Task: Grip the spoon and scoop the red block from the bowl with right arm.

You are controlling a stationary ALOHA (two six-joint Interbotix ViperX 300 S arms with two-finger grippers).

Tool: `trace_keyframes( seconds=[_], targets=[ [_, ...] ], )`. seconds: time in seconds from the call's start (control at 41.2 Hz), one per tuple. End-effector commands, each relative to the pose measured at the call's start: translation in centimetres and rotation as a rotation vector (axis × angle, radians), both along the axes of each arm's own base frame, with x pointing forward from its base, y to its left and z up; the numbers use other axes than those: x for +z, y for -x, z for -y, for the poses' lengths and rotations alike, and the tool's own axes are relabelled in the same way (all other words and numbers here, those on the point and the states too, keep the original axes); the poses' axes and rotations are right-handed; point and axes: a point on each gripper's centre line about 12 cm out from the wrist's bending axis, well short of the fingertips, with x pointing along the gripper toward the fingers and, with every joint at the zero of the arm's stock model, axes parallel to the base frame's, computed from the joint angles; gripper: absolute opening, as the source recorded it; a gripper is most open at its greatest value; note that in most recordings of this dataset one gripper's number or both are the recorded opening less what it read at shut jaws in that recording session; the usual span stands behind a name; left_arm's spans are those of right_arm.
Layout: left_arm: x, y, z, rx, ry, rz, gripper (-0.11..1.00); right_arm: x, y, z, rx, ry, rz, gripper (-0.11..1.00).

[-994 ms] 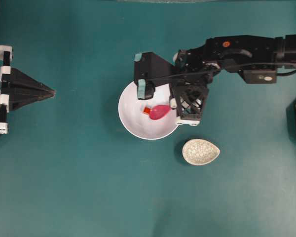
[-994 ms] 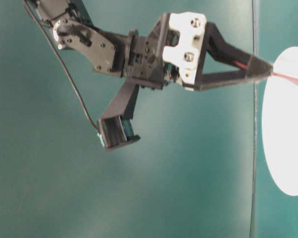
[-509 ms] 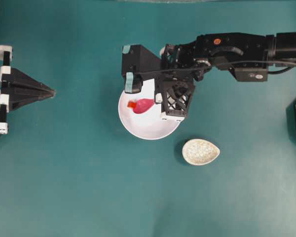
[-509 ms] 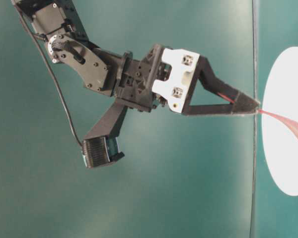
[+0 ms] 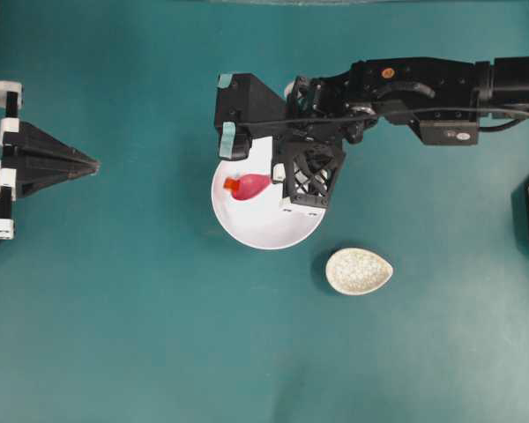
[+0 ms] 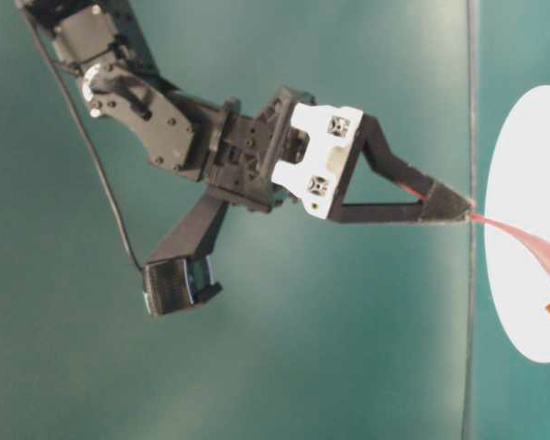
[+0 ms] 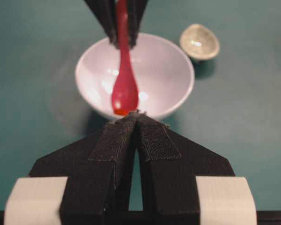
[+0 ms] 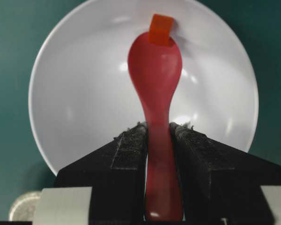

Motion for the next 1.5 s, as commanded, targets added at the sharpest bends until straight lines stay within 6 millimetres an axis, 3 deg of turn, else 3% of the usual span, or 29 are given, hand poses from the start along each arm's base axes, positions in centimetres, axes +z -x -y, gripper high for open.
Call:
trace_keyframes(
  seconds=[0.0, 0.945, 1.479],
  targets=[
    [1.3, -0.4, -0.1, 0.002, -0.005, 0.035, 0.00, 2.8, -0.2, -0.1, -0.004, 0.009, 0.082, 0.24],
    [1.3, -0.4, -0.1, 0.003, -0.003, 0.035, 0.00, 3.0, 0.0, -0.5, -0.010, 0.014, 0.137, 0.24],
    [1.3, -0.4, -0.1, 0.002, -0.004, 0.034, 0.00, 3.3, 2.3, -1.0, -0.026, 0.009, 0.186, 0.24]
  ],
)
